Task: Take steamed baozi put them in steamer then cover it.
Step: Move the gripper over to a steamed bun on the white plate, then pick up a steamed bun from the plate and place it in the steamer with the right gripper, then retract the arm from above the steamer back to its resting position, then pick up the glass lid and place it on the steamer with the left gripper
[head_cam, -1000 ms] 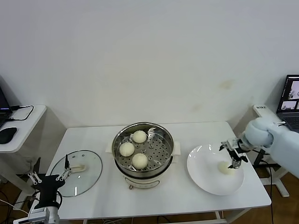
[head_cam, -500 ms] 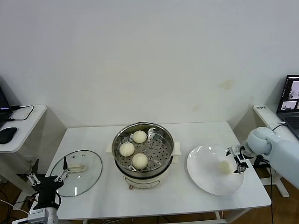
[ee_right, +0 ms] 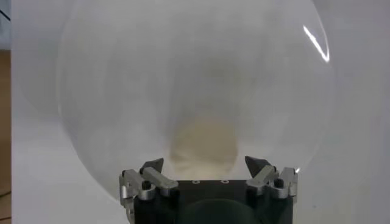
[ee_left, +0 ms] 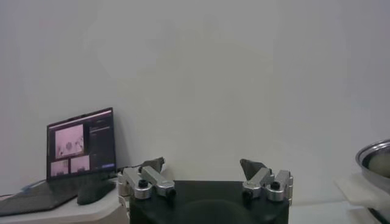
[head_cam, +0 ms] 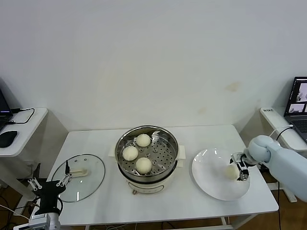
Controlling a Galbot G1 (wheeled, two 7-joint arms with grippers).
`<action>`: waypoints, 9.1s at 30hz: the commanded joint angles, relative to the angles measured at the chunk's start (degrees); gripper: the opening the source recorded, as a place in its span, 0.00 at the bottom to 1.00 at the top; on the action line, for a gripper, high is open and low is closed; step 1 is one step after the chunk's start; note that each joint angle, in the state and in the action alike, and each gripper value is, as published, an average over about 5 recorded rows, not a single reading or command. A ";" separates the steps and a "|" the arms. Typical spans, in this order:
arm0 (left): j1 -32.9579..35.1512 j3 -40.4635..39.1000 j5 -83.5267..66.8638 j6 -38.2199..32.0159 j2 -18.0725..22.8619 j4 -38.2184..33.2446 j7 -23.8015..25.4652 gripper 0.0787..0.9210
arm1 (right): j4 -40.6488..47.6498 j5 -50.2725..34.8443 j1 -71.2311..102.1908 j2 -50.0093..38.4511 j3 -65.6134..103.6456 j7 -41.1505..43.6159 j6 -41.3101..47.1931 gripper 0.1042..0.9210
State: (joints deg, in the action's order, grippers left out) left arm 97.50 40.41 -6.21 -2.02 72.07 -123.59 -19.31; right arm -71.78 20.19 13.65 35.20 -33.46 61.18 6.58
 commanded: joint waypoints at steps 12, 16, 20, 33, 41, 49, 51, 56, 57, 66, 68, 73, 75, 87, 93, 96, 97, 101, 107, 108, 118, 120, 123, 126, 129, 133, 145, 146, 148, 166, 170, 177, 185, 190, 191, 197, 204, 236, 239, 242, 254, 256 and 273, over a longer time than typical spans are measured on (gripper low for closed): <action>0.25 0.19 0.12 -0.03 -0.02 -0.53 -0.06 0.88 | -1.77 -2.27 -2.95 -1.18 -0.80 1.38 0.21 0.64; 0.07 0.00 0.12 0.03 -0.17 -0.74 -0.02 0.88 | -5.44 -7.72 -9.64 -4.17 -6.39 2.09 2.65 0.63; -0.11 -0.32 0.12 0.06 -0.46 -0.79 -0.01 0.88 | -9.98 -14.74 -18.99 -6.33 -12.26 2.31 5.92 0.62; -1.01 -1.23 -0.02 0.14 -1.08 -0.62 0.01 0.88 | -19.41 -39.28 -54.61 6.08 -37.55 -2.53 17.01 0.64; -1.28 -1.22 -0.17 0.07 -0.46 -0.50 -0.03 0.88 | -17.87 -49.35 -54.80 19.01 -40.93 -10.48 26.89 0.64; -1.25 -0.96 -0.22 0.02 0.17 -0.46 -0.06 0.88 | -12.33 -53.17 -48.05 29.22 -39.08 -14.67 32.43 0.65; -1.23 -0.92 -0.24 0.01 0.27 -0.50 -0.07 0.88 | -10.93 -52.77 -46.77 30.65 -39.32 -14.74 33.41 0.65; -1.23 -0.68 -0.41 -0.02 0.29 -0.55 -0.10 0.88 | -8.73 -50.23 -43.62 32.22 -40.28 -13.73 34.60 0.65; -1.23 -0.63 -0.44 -0.03 0.27 -0.53 -0.11 0.88 | -8.51 -49.69 -43.10 32.23 -40.45 -13.53 34.70 0.65; -1.42 -0.77 -0.44 -0.14 0.27 -0.35 -0.13 0.88 | -6.29 -44.67 -38.83 32.22 -40.90 -13.13 33.49 0.64; -1.47 -0.85 -0.38 -0.15 0.27 -0.33 -0.12 0.88 | -5.58 -43.48 -38.14 32.58 -40.74 -13.30 32.95 0.65; -1.43 -0.75 -0.34 -0.18 0.21 -0.21 -0.13 0.88 | -4.63 -42.16 -37.24 33.15 -39.84 -14.00 32.70 0.64; -1.41 -0.68 -0.35 -0.21 0.21 -0.15 -0.15 0.88 | -4.72 -41.93 -37.36 33.02 -39.69 -14.08 32.74 0.65; -1.33 -0.64 -0.42 -0.20 0.17 -0.33 -0.02 0.88 | -15.15 -44.05 -40.18 21.51 -32.02 -15.42 32.91 0.88; -1.48 -0.83 -0.82 -0.84 -0.09 0.21 0.10 0.88 | -26.09 -53.73 -33.48 10.21 -25.90 -36.61 27.40 0.88; -1.58 -1.13 -1.06 -1.96 -0.01 0.78 0.22 0.88 | -29.77 -55.59 -22.81 4.32 -19.14 -48.93 19.60 0.88; -1.59 -1.29 -1.12 -2.34 0.02 0.96 0.28 0.88 | -30.42 -54.95 -18.47 2.92 -16.12 -51.36 17.12 0.88; -1.60 -2.08 -1.13 -3.93 0.30 1.68 0.61 0.88 | -31.87 -49.51 3.89 0.17 2.68 -58.73 8.08 0.88; -1.80 -3.18 0.57 -5.64 0.86 3.31 0.52 0.88 | -29.26 -36.39 35.50 9.77 35.74 -58.76 -9.08 0.88; -1.91 -3.32 1.28 -5.65 0.98 3.78 0.32 0.88 | -28.90 -34.58 39.58 12.07 40.19 -57.91 -11.05 0.88; -2.77 -1.74 31.84 -3.69 0.83 11.99 -1.32 0.88 | -28.14 -31.10 63.25 37.82 72.00 -47.37 -17.83 0.88; -2.65 0.08 41.34 -3.16 -0.71 14.04 0.34 0.88 | -28.19 -30.85 66.08 41.18 75.64 -47.04 -17.93 0.88; -2.71 2.25 53.93 -2.85 -3.17 17.62 2.00 0.88 | -28.50 -29.84 69.19 44.00 78.66 -47.61 -17.77 0.88; -3.32 3.97 68.27 -4.37 -4.59 22.72 1.81 0.88 | -27.91 -27.81 71.65 45.50 80.68 -49.75 -18.70 0.88; -4.00 4.85 77.74 -5.37 -5.56 27.08 0.85 0.88 | -26.95 -25.72 73.11 46.35 82.61 -51.95 -20.46 0.88; -4.56 3.44 81.97 -4.61 -7.40 29.57 1.02 0.88 | -26.59 -25.16 74.80 47.49 85.04 -53.86 -21.47 0.88; -9.50 -0.20 82.08 -3.09 -8.23 34.34 1.26 0.88 | -26.22 -23.64 77.59 49.86 86.84 -54.69 -23.92 0.88; -10.27 -0.40 81.90 -3.07 -8.26 34.44 1.33 0.88 | -26.37 -23.56 77.74 50.02 86.81 -54.65 -23.97 0.88; -11.89 -0.98 81.29 -3.11 -8.51 34.83 1.43 0.88 | -26.66 -23.39 78.06 50.30 86.70 -54.58 -24.11 0.88; -23.28 -6.22 76.91 -4.12 -11.23 44.87 2.52 0.88 | -26.34 -21.66 78.71 52.34 88.75 -55.43 -25.61 0.88; -24.35 -6.77 76.48 -4.39 -11.61 46.56 2.31 0.88 | -26.13 -21.59 78.84 52.40 89.21 -55.44 -25.91 0.88; -26.62 -7.75 76.18 -4.47 -11.58 48.34 2.43 0.88 | -25.53 -21.41 78.65 52.54 89.30 -55.43 -26.27 0.88; -29.07 -8.19 75.27 -4.56 -11.91 51.21 2.57 0.88 | -25.33 -21.05 78.97 52.50 89.37 -55.39 -26.66 0.88; -29.63 -8.80 72.96 -5.45 -12.41 51.69 3.10 0.88 | -25.00 -20.86 78.90 52.52 89.33 -55.39 -26.88 0.88; -29.71 -9.01 72.35 -5.57 -12.50 51.79 3.21 0.88 | -24.92 -20.79 78.87 52.53 89.30 -55.39 -26.91 0.88; -30.20 -9.37 70.61 -6.38 -12.60 52.51 3.38 0.88 | -24.69 -20.35 78.91 52.53 89.18 -55.38 -27.09 0.88; -30.06 -9.60 70.15 -7.69 -12.92 52.51 4.34 0.72 | -24.30 -19.70 78.86 52.65 88.76 -55.29 -27.28 0.88; -17.12 -0.34 66.40 1.46 -11.95 29.64 3.54 0.07 | -26.47 -18.52 81.56 50.36 85.68 -55.21 -28.51 0.88; -13.40 2.38 63.01 3.84 -12.48 22.98 5.95 0.07 | -27.82 -18.74 82.55 49.20 85.05 -55.20 -28.52 0.88; -9.82 4.56 59.49 6.33 -13.20 15.99 9.45 0.07 | -28.50 -18.81 83.07 48.36 84.25 -55.13 -28.43 0.88; -9.52 -5.41 58.56 20.44 -17.25 -2.55 15.79 0.07 | -27.18 -16.35 81.44 48.22 80.45 -55.32 -28.69 0.88; -11.66 -9.63 59.45 22.51 -18.39 -3.88 16.25 0.07 | -26.77 -15.29 81.04 48.55 79.73 -55.45 -28.87 0.88; -30.35 -33.14 68.68 32.31 -13.03 2.40 23.70 0.07 | -24.01 -3.87 79.63 53.10 73.55 -59.44 -31.36 0.88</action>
State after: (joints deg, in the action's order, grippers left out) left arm 76.92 21.74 56.18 22.53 55.33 -121.38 -0.35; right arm -97.78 9.70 94.06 86.33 43.82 3.60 -23.63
